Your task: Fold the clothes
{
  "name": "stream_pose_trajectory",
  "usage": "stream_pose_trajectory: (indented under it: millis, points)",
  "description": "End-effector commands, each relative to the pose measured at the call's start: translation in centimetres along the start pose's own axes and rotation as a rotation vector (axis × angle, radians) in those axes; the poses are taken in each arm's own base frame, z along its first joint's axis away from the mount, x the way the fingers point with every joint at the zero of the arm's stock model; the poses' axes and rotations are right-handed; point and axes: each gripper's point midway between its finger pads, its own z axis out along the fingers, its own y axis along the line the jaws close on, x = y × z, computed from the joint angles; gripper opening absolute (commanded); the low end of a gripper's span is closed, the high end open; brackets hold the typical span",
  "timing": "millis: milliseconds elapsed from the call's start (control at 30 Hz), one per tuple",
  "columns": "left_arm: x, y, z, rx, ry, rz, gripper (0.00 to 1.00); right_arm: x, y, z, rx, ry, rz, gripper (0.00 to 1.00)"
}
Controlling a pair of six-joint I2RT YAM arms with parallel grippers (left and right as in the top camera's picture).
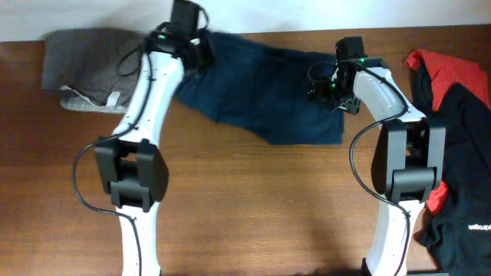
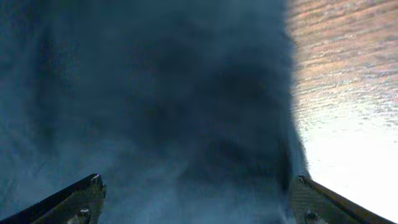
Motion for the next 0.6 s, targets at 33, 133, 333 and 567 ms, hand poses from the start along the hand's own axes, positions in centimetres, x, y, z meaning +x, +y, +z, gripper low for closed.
stream_pose_trajectory:
  millis: [33,133,333,567]
  points:
    - [-1.1,5.1,-2.2,-0.117,0.018,-0.079,0.0,0.0,-0.3,0.2,0.012,-0.004,0.008,0.99]
    - [-1.0,7.9,-2.7,-0.189,0.039,-0.109,0.0,0.1,-0.2,0.2,0.012,-0.002,0.008,0.99]
    - [-1.3,12.1,-3.4,-0.26,0.066,-0.103,0.0,0.4,-0.2,0.2,0.008,0.011,0.009,0.99]
    - [-1.2,15.8,-4.2,-0.302,0.106,-0.152,0.0,0.4,0.1,0.2,-0.007,0.014,0.008,0.99]
